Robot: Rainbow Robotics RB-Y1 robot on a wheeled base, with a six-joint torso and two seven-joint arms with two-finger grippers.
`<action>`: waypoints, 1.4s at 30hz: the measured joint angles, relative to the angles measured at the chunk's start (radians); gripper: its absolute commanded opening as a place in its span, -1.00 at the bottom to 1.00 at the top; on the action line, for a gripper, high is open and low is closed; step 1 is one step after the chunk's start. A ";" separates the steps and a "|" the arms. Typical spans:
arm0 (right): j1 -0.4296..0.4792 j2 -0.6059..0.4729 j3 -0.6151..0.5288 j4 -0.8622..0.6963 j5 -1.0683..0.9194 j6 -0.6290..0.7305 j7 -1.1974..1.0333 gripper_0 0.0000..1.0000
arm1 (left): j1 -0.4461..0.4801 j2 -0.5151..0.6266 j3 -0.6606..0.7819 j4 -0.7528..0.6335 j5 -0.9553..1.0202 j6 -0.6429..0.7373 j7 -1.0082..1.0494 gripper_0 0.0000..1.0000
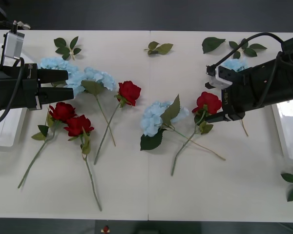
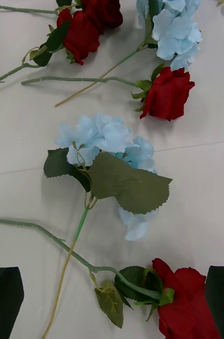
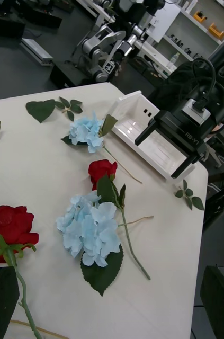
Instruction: Put the red flowers into the right box and the blue flowers into the left box
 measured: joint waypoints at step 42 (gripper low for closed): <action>-0.187 0.122 -0.001 0.573 0.535 0.225 -1.033 1.00 | -0.271 -0.266 0.101 0.560 -1.191 0.194 0.769 1.00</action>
